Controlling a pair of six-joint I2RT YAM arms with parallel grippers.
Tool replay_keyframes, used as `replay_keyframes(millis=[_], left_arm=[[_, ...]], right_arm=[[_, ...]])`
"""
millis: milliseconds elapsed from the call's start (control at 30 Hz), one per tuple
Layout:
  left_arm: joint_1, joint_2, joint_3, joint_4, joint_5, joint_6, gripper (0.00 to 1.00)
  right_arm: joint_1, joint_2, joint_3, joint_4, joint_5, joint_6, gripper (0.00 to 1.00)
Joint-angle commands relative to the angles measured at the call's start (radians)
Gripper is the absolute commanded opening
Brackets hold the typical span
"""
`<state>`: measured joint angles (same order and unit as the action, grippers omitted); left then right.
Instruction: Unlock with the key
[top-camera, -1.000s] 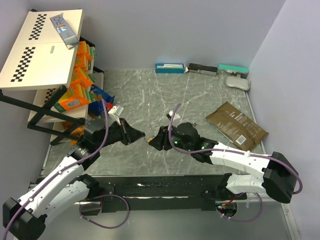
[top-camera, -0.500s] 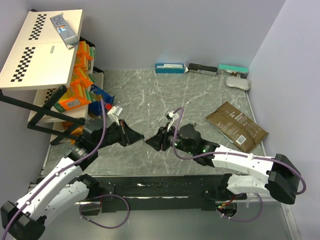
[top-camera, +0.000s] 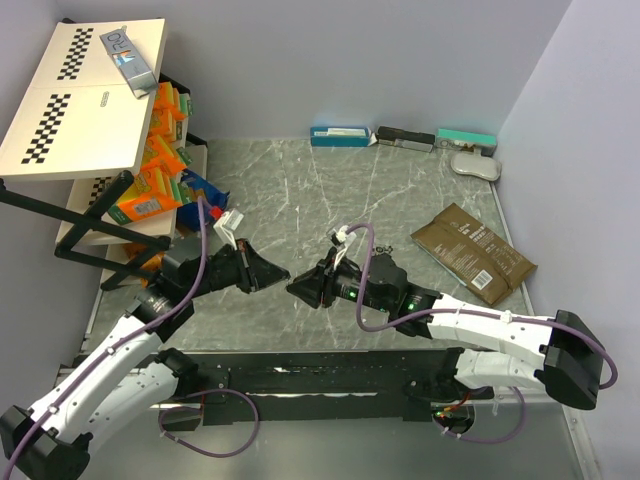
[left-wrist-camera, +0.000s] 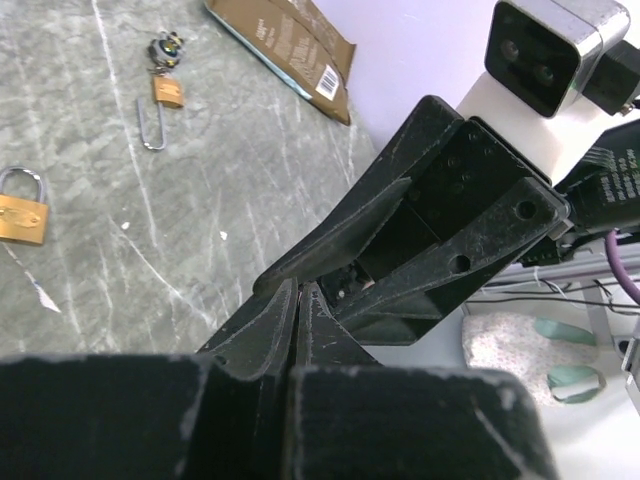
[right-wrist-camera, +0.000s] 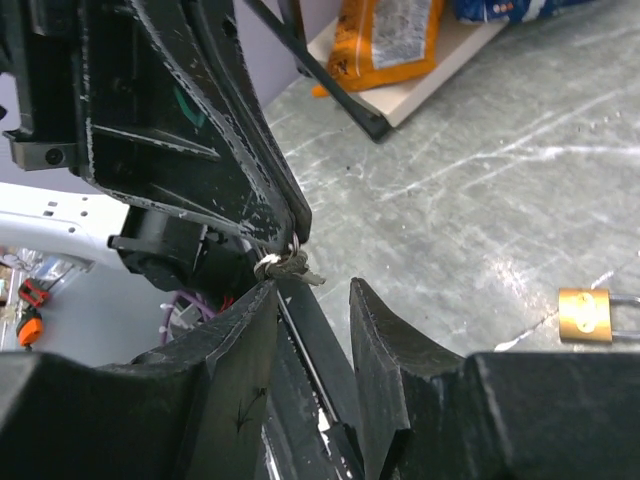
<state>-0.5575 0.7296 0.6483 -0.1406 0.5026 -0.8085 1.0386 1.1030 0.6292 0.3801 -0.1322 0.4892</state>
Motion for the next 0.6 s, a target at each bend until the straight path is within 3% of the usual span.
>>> replay_keyframes(millis=[0,567], left_arm=[[-0.001,-0.024,0.036,0.032,0.054,-0.037,0.01],[-0.001,-0.009,0.047,0.029,0.205,-0.044,0.01]], right_arm=[[0.014,-0.009,0.010,0.080,-0.021,-0.046,0.42],[0.018,-0.066,-0.059,0.190,-0.061,-0.118,0.40]])
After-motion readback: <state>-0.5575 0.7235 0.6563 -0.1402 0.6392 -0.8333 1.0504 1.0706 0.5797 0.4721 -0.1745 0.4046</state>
